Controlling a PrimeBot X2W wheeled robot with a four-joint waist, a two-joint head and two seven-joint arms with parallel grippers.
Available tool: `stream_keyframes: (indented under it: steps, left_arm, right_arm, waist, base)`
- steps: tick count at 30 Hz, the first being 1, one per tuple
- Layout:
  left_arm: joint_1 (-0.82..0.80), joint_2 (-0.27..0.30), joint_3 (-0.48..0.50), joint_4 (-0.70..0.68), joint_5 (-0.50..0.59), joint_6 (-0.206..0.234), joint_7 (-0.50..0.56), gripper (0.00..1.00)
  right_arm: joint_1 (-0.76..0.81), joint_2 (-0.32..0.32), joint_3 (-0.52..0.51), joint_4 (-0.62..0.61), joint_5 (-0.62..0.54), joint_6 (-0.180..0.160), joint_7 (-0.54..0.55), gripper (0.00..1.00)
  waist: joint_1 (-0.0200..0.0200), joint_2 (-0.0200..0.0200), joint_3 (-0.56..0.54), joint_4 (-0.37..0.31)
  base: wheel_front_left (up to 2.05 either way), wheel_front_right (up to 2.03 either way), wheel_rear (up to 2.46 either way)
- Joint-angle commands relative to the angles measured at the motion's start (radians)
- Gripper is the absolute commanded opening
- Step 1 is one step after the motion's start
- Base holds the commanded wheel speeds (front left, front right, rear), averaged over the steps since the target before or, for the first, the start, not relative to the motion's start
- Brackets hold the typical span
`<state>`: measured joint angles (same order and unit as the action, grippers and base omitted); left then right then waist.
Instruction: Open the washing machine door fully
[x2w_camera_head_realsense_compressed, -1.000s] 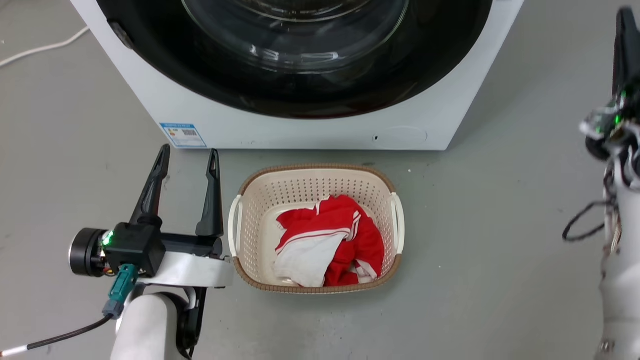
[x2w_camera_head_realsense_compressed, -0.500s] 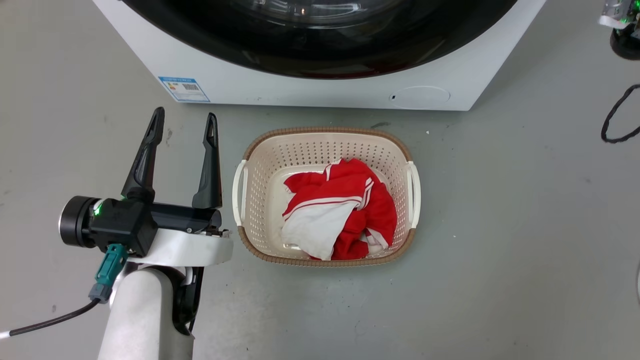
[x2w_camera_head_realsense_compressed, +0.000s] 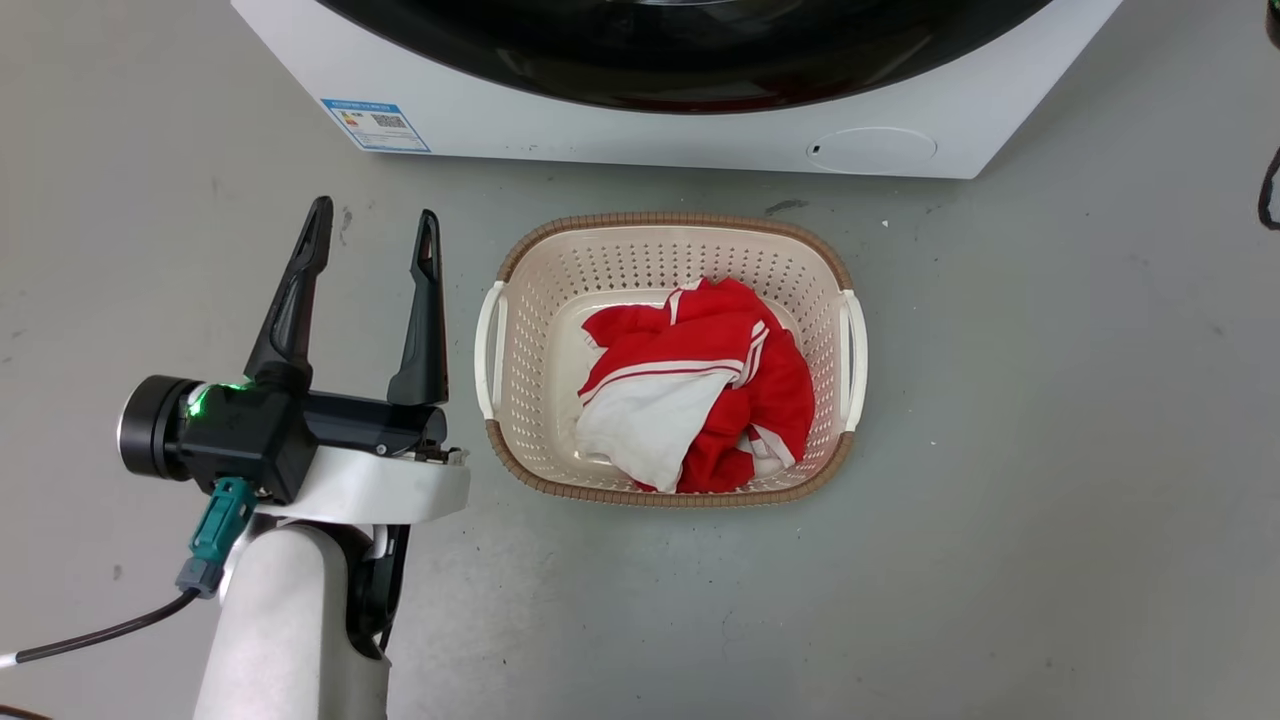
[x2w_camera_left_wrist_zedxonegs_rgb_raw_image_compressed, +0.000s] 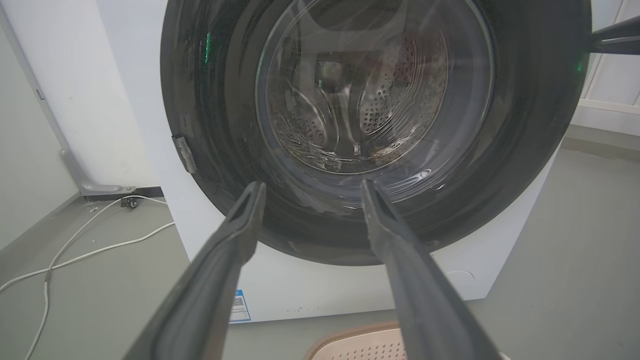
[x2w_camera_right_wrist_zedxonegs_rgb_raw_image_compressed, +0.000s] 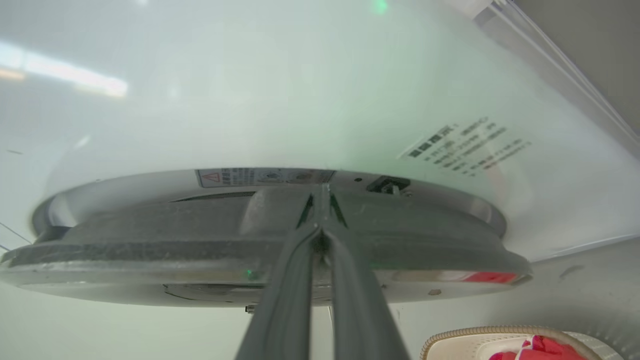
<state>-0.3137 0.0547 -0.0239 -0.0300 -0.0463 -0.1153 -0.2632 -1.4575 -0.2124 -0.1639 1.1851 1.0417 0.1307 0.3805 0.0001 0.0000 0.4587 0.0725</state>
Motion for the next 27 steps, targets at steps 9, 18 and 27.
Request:
stream_keyframes:
  steps: [9,18,27]
  left_arm:
    - [-0.018,-0.002,-0.005,0.003,0.006,-0.005,-0.002,1.00]
    - [-0.018,-0.003,-0.004,0.013,0.008,-0.002,-0.002,1.00]
    - [0.013,-0.004,-0.010,0.037,0.010,0.000,-0.002,1.00]
  right_arm:
    - [-0.047,0.036,-0.047,0.052,0.053,0.001,0.098,0.00]
    - [-0.006,0.029,-0.061,0.021,0.098,0.001,0.258,0.00]
    - [0.107,0.054,-0.029,-0.075,0.118,0.001,0.435,0.00]
  waist:
    - [-0.0001,0.0000,0.015,0.013]
    - [-0.0001,0.0000,-0.001,0.005]
    - [-0.0001,0.0000,-0.069,-0.011]
  base:
    - [0.00,0.00,0.00]
    - [0.00,0.00,0.00]
    - [0.00,0.00,0.00]
